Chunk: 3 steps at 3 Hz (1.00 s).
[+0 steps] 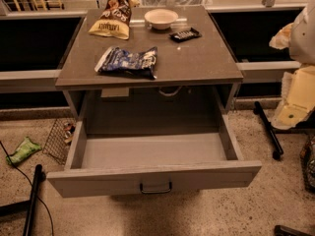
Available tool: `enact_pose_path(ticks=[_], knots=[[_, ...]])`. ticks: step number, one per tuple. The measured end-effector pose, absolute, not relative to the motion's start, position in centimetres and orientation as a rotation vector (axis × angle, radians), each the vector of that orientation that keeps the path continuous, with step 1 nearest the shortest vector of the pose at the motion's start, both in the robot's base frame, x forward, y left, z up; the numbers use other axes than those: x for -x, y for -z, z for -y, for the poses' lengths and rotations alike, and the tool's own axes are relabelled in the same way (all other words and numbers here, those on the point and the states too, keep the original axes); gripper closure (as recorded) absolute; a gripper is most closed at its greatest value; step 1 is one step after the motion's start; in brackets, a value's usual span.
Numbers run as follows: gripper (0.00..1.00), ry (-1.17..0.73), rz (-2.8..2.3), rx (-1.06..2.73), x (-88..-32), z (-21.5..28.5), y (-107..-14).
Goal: Place blue chip bag into top drawer
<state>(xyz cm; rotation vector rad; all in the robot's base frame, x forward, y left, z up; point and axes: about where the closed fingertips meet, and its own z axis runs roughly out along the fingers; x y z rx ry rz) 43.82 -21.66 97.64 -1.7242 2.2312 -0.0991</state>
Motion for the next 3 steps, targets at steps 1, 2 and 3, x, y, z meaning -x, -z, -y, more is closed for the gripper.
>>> enact_pose_path(ticks=[1,2,3], knots=[[0.00,0.099,-2.231,1.724,-43.8,21.7,-97.6],[0.00,0.073,-2.192,1.671,-46.8,20.3,-97.6],[0.00,-0.015,-2.121,1.595,-53.0,16.7,-97.5]])
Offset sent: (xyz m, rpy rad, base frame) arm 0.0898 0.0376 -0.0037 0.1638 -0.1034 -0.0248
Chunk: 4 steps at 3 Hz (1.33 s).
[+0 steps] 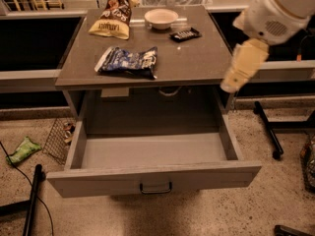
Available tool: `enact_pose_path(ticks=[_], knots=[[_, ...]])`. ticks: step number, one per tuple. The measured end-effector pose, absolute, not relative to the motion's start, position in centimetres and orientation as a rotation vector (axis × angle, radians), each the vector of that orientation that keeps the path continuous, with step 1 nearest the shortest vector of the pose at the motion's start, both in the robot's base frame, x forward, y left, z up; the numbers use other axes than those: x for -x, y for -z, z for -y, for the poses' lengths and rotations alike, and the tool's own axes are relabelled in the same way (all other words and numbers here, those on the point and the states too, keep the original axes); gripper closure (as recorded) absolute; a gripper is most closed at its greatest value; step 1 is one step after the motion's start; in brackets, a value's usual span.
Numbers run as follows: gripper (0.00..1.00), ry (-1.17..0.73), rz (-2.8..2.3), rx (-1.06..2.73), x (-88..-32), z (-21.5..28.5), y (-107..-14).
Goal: Place blue chip bag into top drawer
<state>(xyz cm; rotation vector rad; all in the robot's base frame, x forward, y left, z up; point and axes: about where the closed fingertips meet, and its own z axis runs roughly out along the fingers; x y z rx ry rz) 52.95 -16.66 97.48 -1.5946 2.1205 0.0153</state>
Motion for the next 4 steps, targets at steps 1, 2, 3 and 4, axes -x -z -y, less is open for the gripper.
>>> enact_pose_path(ticks=[1,2,3,4], knots=[[0.00,-0.152,-2.032,1.554,-57.8,12.1,-97.0],[0.00,-0.297,-1.967,1.561,-61.1,6.8,-95.3],[0.00,-0.300,-1.969,1.558,-61.5,6.3,-94.7],[0.00,-0.306,-1.927,1.568,-64.7,3.1,-92.2]])
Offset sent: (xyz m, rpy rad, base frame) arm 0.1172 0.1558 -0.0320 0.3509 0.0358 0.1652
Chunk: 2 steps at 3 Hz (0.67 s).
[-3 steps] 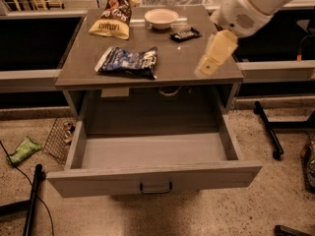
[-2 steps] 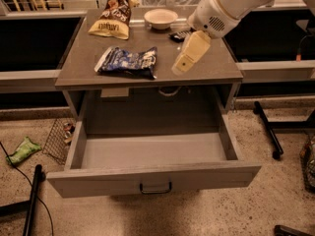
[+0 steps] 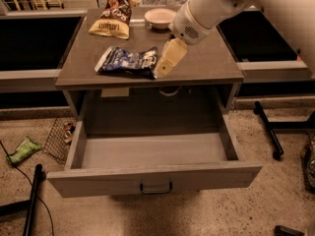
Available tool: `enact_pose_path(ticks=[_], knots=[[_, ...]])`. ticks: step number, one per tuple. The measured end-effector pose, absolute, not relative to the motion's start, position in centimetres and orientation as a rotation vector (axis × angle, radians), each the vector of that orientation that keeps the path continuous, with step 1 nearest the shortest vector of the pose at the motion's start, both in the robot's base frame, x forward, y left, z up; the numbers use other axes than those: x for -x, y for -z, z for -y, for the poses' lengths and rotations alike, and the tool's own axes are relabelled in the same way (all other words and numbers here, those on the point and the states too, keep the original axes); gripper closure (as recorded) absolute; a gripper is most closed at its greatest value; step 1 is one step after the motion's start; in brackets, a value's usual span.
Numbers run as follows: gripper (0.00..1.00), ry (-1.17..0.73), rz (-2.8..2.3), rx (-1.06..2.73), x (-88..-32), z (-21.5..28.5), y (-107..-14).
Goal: Place blue chip bag into top drawer
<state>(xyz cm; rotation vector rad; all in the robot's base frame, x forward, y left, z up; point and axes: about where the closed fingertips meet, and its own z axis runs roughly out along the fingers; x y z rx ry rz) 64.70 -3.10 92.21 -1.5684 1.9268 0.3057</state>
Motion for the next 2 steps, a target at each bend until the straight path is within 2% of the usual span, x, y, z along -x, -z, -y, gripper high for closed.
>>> enact_pose_path(ticks=[2], knots=[[0.00,-0.259,-1.851,1.547,-69.8,-2.9,-89.4]])
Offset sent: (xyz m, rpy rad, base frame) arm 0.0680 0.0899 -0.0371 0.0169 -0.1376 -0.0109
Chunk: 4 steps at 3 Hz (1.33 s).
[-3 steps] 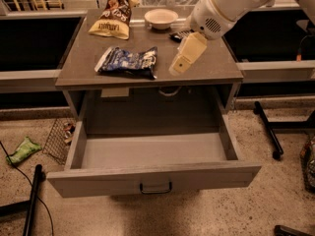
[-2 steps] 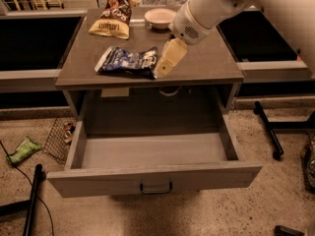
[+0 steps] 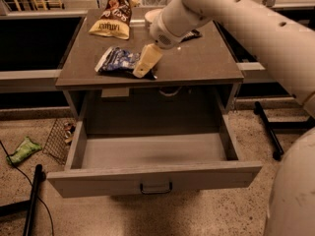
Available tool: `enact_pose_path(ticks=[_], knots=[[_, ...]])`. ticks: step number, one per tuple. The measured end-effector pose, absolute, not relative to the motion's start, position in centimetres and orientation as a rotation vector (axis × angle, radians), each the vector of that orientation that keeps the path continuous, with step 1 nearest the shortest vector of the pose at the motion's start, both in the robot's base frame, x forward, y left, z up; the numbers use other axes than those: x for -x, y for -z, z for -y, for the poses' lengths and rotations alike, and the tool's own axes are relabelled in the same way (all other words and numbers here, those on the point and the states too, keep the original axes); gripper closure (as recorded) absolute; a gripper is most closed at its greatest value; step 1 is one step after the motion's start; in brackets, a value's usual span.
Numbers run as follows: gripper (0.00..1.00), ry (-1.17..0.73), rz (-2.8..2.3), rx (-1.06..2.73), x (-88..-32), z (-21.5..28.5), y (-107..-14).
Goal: Place blue chip bag into top drawer
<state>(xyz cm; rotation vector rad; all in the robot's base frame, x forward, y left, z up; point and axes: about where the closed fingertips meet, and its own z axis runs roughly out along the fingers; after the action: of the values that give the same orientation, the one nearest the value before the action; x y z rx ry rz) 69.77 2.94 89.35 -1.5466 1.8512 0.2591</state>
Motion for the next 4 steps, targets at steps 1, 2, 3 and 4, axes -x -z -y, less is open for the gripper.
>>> enact_pose_path(ticks=[1,2,3,4], knots=[[0.00,-0.259,-1.829,1.540,-70.4,-5.2,-88.6],[0.00,-0.292,-1.812,1.551,-70.7,-7.4,-87.5],[0.04,-0.324,-1.816,1.569,-71.2,-9.0,-85.9],[0.23,-0.355,-1.837,1.581,-71.7,-10.0,-84.1]])
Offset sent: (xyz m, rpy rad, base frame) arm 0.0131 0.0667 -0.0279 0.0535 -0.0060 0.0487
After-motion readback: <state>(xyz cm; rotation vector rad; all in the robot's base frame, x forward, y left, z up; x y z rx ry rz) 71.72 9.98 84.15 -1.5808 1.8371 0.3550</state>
